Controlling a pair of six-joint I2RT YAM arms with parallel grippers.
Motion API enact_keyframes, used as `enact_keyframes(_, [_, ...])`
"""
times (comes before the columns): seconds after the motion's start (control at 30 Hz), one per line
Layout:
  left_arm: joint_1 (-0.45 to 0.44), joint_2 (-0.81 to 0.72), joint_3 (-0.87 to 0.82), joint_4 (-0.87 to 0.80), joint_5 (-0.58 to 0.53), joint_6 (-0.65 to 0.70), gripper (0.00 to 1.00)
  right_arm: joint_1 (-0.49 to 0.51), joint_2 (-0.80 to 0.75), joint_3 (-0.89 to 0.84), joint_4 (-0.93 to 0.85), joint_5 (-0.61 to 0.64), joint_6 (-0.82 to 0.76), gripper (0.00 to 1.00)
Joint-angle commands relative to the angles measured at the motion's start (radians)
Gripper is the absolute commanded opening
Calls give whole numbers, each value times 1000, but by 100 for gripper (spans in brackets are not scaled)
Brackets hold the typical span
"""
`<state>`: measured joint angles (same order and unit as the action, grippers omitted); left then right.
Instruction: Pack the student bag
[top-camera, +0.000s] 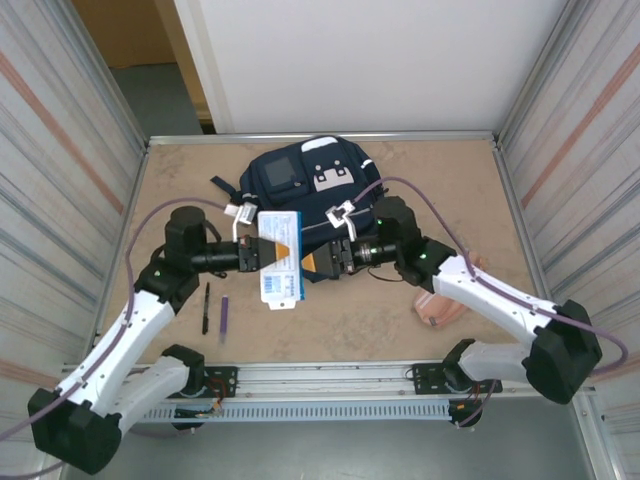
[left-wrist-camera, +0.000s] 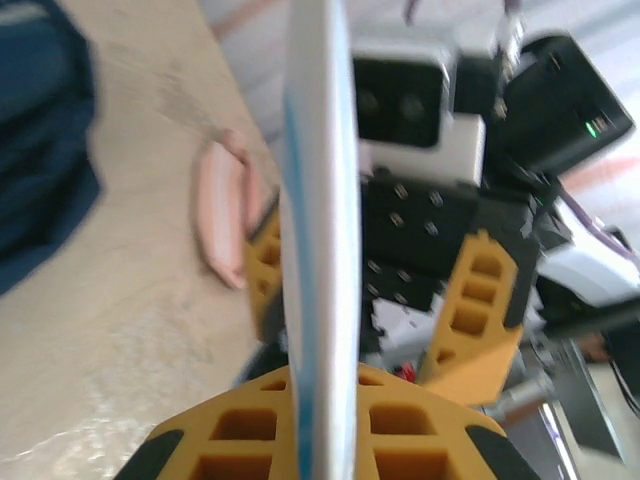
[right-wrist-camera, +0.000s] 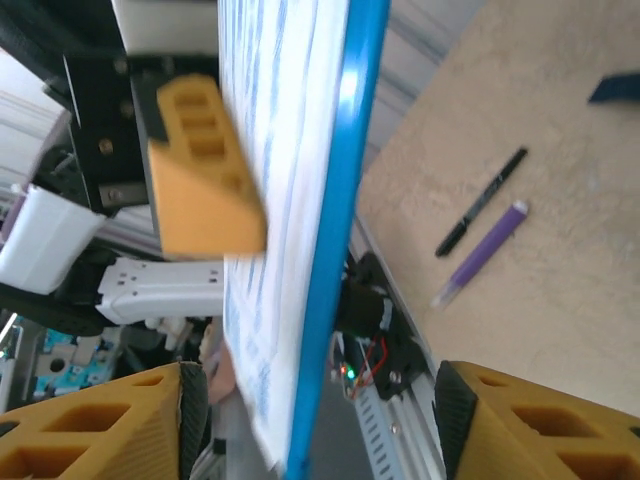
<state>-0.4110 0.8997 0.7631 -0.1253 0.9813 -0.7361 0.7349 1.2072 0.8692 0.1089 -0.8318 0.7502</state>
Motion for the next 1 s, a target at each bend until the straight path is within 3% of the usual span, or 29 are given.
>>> enact_keyframes(0.0, [-89,44,79,28,108,84,7,-16,-49,-1,94,27,20,71])
enact_keyframes(0.13, [-174,121,131,4,110,133,7,-46,-110,-61,253,107,169,62])
enact_keyframes(0.27, [-183,158,144,-8,58,138,7,-69,-193,-87,288,143,210,34])
enact_keyframes(0.4, [-183,172,142,25,52,118,23,-60,-255,-91,274,173,213,5])
enact_keyframes(0.43, [-180,172,140,25,40,119,31,-62,-267,-84,242,188,204,0])
enact_keyframes(0.57, [-169,178,148,30,28,119,31,-71,-305,-62,61,307,150,0])
enact_keyframes(0.63, [-166,179,157,2,-4,144,52,-101,-303,-45,-15,335,135,0])
enact_keyframes(0.7, [-154,189,166,-58,-50,219,60,-155,-292,-12,-127,354,108,0])
enact_keyframes(0.77, [-158,221,189,-174,-224,385,68,-230,-280,27,-265,381,79,0])
enact_keyframes(0.83, [-236,288,216,-280,-554,643,77,-332,-272,42,-356,377,76,0])
enact_keyframes(0.87, [-272,334,238,-305,-662,727,81,-382,-270,40,-372,360,84,0])
enact_keyframes(0.97, [-276,521,379,-380,-820,813,78,-556,-265,35,-405,266,127,0])
